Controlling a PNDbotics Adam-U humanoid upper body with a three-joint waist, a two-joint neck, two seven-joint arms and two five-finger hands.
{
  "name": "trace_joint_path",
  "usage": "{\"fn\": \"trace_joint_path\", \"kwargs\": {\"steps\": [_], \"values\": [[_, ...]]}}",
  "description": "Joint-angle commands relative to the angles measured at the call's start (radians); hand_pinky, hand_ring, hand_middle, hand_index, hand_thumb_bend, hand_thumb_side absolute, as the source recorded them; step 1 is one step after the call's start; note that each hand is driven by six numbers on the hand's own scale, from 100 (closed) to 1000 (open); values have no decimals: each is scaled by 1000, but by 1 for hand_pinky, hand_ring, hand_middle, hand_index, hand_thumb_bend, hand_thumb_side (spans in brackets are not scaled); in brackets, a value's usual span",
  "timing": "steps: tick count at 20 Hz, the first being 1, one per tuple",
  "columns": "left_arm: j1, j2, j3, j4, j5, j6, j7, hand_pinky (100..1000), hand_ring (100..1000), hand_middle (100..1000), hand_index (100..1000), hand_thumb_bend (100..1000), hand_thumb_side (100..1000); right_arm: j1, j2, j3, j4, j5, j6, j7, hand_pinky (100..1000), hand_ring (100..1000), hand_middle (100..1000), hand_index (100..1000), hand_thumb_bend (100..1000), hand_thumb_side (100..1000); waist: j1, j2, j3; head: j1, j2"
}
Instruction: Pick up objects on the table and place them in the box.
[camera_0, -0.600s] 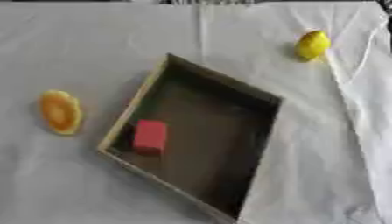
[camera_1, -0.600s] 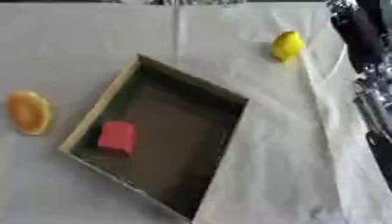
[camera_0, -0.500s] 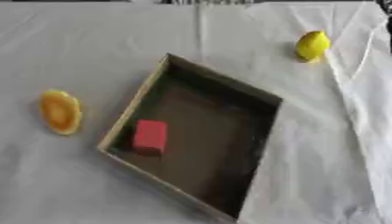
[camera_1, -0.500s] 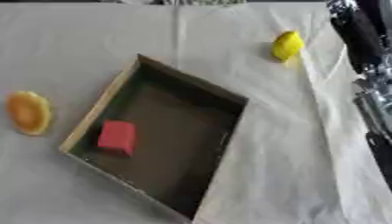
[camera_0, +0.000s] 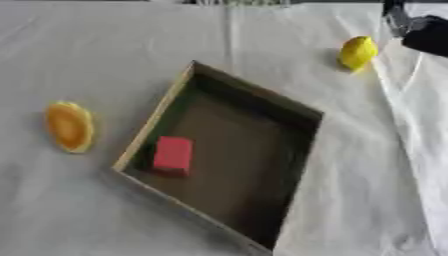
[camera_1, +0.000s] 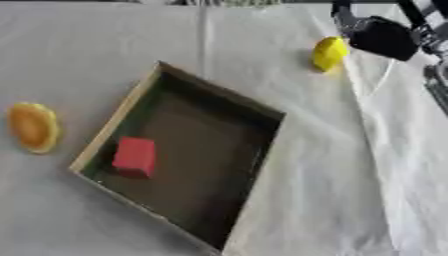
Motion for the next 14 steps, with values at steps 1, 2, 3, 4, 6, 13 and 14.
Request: {"fn": "trace_joint_path", "kwargs": {"steps": [1,2,3,4,6,13,14], "values": [[-3,31,4,-19,0,1,-5,754,742,739,848,258,601,-31,-89,20,93,162,-57,149,924,926,854,894,255,192,0,-21,2,-3,-3],[-3,31,3,-19,1,1,-5,754,742,739,848,258,602,-37,-96,24,117,190,-79,183,928,930,857,891,320,123,0,-21,3,-3,-4],[-3,31,3,-19,1,1,-6,754,742,739,848,257,602,-41,-101,27,136,211,-98,210,931,934,857,887,401,100,0,-20,4,-2,-4],[-3,32,3,-19,2,1,-5,754,742,739,848,257,602,-45,-104,29,151,222,-112,234,931,935,855,883,398,100,0,-20,4,-2,-4],[-2,32,4,-19,2,1,-5,754,742,739,848,257,602,-51,-107,26,170,231,-126,259,931,935,857,879,295,100,0,-19,4,-1,-3],[-2,32,2,-19,4,2,-7,754,742,739,848,256,604,-77,-115,26,206,230,-102,235,925,929,865,906,268,100,0,-21,0,-1,-2],[-1,32,2,-19,4,3,-8,754,742,739,848,256,604,-79,-119,29,211,236,-101,234,925,928,868,908,265,100,0,-21,-1,-2,-3]]}}
